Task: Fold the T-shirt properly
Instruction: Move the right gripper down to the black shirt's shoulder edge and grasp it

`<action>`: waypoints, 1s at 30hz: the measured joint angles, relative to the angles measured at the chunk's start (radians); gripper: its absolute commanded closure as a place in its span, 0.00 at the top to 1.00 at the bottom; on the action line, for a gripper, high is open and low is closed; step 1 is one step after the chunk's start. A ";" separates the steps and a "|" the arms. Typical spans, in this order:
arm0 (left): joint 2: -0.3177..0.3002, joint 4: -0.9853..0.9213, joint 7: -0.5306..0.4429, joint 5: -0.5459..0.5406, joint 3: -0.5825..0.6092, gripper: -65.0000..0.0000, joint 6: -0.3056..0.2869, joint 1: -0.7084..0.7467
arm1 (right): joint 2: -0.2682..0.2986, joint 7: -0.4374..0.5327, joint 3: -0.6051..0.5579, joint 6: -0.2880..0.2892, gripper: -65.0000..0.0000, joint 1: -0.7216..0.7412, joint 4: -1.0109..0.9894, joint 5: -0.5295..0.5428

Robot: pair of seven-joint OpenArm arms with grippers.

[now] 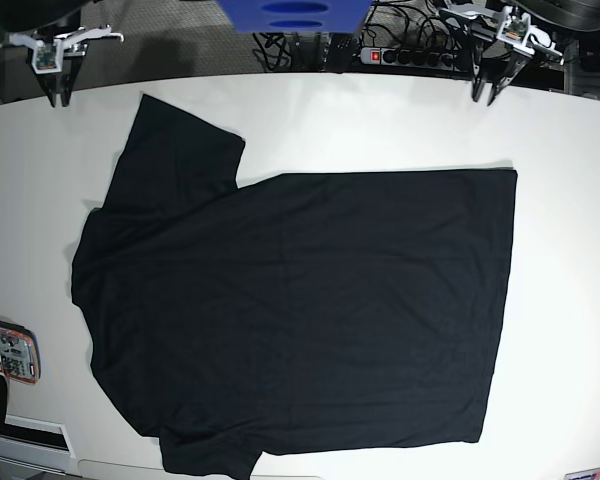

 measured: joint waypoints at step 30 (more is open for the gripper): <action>0.135 0.298 0.489 0.640 -0.274 0.43 -0.011 -0.155 | 0.024 -0.172 -0.283 0.254 0.43 0.126 0.085 -0.532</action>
